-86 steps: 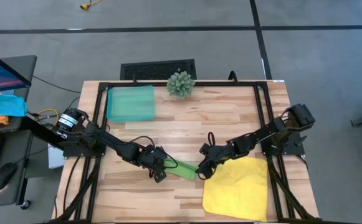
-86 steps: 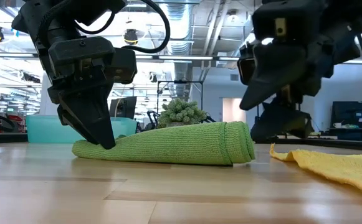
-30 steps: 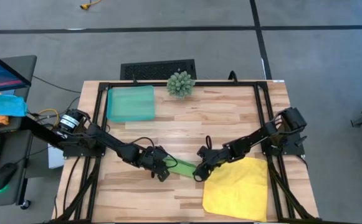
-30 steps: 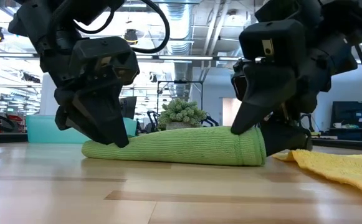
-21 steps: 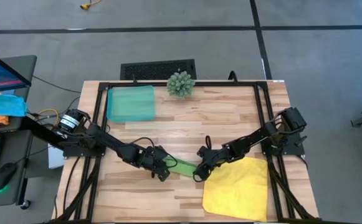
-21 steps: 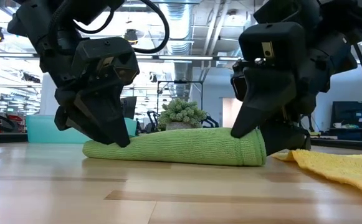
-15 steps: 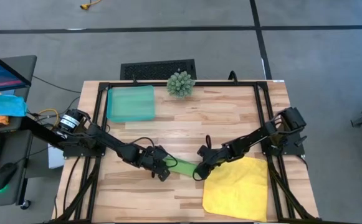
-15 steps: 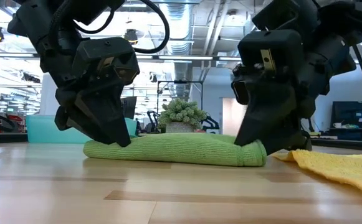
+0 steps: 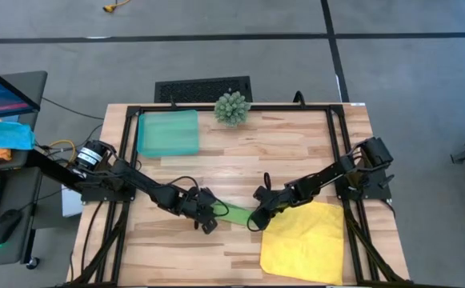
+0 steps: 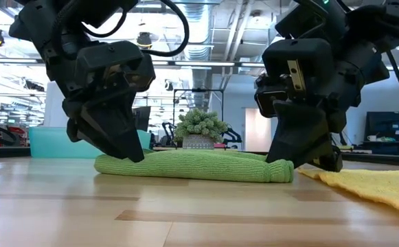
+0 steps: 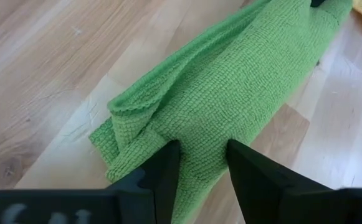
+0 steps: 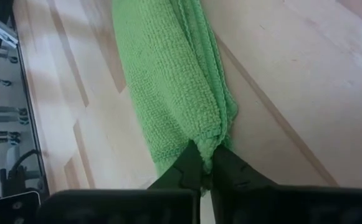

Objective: Roll microfiber towels into tight, uniform cylinder then place into a basket
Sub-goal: Roll the green towel, then put the rolled green towel into the green bin

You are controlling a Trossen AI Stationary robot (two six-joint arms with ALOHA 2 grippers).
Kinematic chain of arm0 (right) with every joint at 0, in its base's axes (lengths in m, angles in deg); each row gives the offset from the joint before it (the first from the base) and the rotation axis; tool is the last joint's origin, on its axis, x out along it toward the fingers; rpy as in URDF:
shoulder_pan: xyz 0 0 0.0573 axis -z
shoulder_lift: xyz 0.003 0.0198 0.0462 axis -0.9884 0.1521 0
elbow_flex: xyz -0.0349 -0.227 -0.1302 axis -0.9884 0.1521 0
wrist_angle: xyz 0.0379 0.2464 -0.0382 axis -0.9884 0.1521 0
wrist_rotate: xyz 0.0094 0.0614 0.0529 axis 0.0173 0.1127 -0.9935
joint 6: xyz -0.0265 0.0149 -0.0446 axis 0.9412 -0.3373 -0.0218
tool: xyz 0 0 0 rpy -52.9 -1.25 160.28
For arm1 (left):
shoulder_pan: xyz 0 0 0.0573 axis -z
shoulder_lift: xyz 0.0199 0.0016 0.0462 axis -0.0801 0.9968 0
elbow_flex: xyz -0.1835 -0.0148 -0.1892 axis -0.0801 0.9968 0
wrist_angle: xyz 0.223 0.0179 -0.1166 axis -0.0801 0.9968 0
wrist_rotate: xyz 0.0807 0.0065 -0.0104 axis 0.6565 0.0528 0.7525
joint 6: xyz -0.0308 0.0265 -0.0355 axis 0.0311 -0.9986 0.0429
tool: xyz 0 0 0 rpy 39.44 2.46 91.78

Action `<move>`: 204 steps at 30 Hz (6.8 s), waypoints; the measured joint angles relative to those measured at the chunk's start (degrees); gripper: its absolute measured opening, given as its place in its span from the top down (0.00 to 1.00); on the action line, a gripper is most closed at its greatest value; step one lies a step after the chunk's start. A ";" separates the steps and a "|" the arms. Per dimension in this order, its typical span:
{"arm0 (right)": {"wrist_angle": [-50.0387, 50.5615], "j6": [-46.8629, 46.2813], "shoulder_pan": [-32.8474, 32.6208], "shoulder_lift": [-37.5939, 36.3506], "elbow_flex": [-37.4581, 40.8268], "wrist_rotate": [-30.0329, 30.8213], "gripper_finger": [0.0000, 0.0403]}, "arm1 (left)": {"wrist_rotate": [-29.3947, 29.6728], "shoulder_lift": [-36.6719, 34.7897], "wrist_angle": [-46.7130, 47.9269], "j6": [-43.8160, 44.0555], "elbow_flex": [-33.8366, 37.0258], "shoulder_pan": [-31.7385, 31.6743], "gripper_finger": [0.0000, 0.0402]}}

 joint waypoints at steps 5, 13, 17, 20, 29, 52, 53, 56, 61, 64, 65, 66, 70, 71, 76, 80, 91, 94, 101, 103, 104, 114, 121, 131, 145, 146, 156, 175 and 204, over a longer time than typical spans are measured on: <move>0.28 0.48 0.00 0.00 -0.01 0.03 0.96 | 0.00 -0.02 0.41 -5.64 -0.04 0.00 0.59; 0.28 0.52 -0.11 0.02 0.01 0.25 0.93 | -5.87 -0.35 0.96 -8.27 -0.15 -1.07 0.43; 0.28 0.58 -0.11 0.02 0.03 0.26 0.95 | -9.71 -1.38 1.30 -11.65 -0.09 -1.88 0.41; 0.31 1.01 -0.13 0.02 0.03 0.25 0.97 | -10.47 -4.42 3.78 -13.59 0.10 -2.00 0.41; 0.42 1.51 -0.11 0.07 0.03 0.25 0.95 | -3.02 -16.04 12.93 -18.01 0.15 -2.70 0.42; 0.30 3.45 -0.88 0.07 0.10 0.67 0.94 | -5.81 -15.43 22.26 -15.16 0.11 -6.97 0.42; 0.32 3.45 -0.93 0.07 0.10 0.65 0.95 | -4.73 -16.83 22.81 -14.70 0.49 -7.00 0.42; 0.30 3.45 -1.13 0.07 0.10 0.98 0.96 | -4.12 -21.37 22.22 -14.36 2.18 -7.02 0.42; 0.30 3.45 -1.16 0.07 0.10 1.34 0.94 | -4.55 -27.77 9.61 -13.82 9.42 -6.95 0.42; 0.28 3.47 -1.14 0.07 0.10 1.34 0.95 | -5.44 -28.41 -3.67 -11.67 15.70 -6.95 0.42; 0.20 3.48 -1.14 0.07 0.11 1.34 0.95 | -6.35 -28.30 -7.60 -11.08 17.62 -6.95 0.42; 0.17 3.48 -1.14 0.07 0.12 1.34 0.96 | -7.43 -28.07 -11.15 -10.33 19.19 -6.95 0.42; 0.17 3.48 -1.13 0.07 0.12 1.34 0.95 | -9.70 -27.06 -18.69 -8.60 22.29 -6.95 0.42; 0.17 3.48 -1.14 0.07 0.12 1.36 0.94 | -9.62 -26.81 -18.86 -8.48 22.29 -6.93 0.42; 0.15 3.48 -1.14 0.07 0.12 1.70 0.95 | -9.22 -25.43 -19.27 -8.56 22.16 -6.95 0.42; 0.17 3.48 -1.01 0.07 0.12 1.80 0.96 | -7.79 -23.80 -18.23 -6.07 22.08 -7.02 0.42; 0.32 3.48 -0.47 0.08 0.07 1.60 0.96 | -11.49 -12.76 -25.27 -2.73 21.87 -7.42 0.42; 0.23 3.48 -0.50 0.08 0.10 1.79 0.95 | -13.86 -11.55 -28.00 -2.79 21.84 -7.40 0.42; 0.26 3.56 -0.50 0.07 0.09 1.84 0.96 | -12.41 -10.66 -31.43 -5.76 21.79 -7.79 0.42; 0.23 3.63 -0.50 0.08 0.10 1.83 0.96 | -12.07 -9.73 -31.77 -5.21 21.77 -8.32 0.42; 0.21 3.63 -0.50 0.07 0.10 1.84 0.95 | -11.96 -9.00 -31.56 -4.97 21.76 -8.73 0.42; 0.19 3.63 -0.50 0.07 0.10 1.93 0.96 | -12.75 -1.57 -42.06 -6.05 21.75 -9.96 0.42; 0.17 3.63 -0.50 0.09 0.10 2.79 0.95 | -11.96 -1.36 -43.10 -8.45 21.73 -8.78 0.57; 1.19 6.77 0.36 0.29 -1.92 4.42 0.96 | -12.36 -3.25 -42.01 -10.62 21.77 -8.28 0.96; 3.11 19.13 8.02 0.33 -10.28 4.74 0.97 | -1.78 -24.80 -15.33 -15.87 21.73 -8.50 0.96; 3.09 20.08 8.81 0.33 -11.02 4.62 0.97 | -0.16 -27.21 -12.22 -15.99 21.73 -8.50 0.96; 3.78 29.01 17.72 0.17 -19.62 4.49 0.97 | 15.89 -47.98 9.88 -15.17 21.73 -12.49 0.97; 6.87 35.61 29.68 3.56 -35.35 3.77 0.97 | 23.40 -56.46 23.79 -29.19 13.66 -30.74 0.97; 24.42 43.93 33.68 32.98 -71.64 -3.42 0.96 | 26.60 -43.97 32.77 -29.09 16.79 -46.62 0.97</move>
